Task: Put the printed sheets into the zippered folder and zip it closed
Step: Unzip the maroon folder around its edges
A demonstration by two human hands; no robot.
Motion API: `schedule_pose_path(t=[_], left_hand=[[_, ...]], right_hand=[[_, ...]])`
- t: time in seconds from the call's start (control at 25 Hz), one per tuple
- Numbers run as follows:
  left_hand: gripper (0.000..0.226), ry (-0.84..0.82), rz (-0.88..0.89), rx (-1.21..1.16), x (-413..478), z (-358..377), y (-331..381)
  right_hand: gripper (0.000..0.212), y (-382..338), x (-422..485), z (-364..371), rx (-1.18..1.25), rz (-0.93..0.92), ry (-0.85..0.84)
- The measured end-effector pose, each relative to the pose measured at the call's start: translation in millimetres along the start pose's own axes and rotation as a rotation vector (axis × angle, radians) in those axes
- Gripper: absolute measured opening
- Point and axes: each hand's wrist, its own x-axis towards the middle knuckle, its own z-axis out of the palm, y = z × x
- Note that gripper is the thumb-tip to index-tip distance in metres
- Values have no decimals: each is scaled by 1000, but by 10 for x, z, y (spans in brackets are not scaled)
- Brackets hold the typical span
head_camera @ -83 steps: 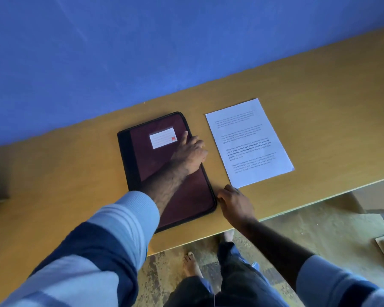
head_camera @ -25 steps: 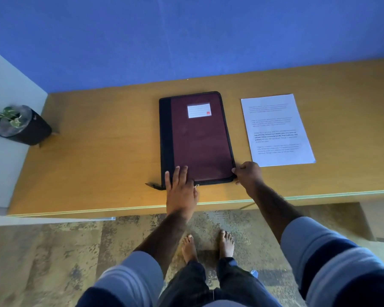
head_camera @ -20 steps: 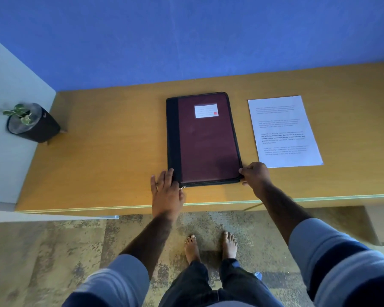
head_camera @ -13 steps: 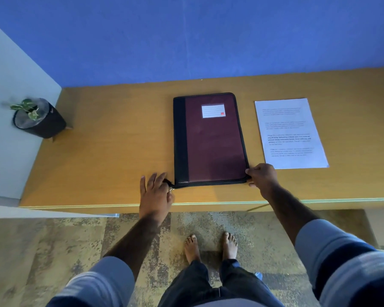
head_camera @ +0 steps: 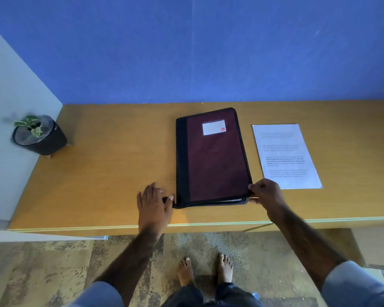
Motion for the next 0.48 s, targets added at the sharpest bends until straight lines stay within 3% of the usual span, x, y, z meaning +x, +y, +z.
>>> schedule_pose_path(t=[0.24, 0.36, 0.48], left_hand=[[40, -245, -50, -724, 479, -599, 650], [56, -295, -25, -883, 649, -995, 925], [77, -308, 8, -941, 809, -1363, 1027]], right_hand=[[19, -677, -683, 295, 115, -246, -48], [17, -1026, -1001, 620, 195, -294, -203], [12, -1246, -1192, 1014, 113, -379, -314]])
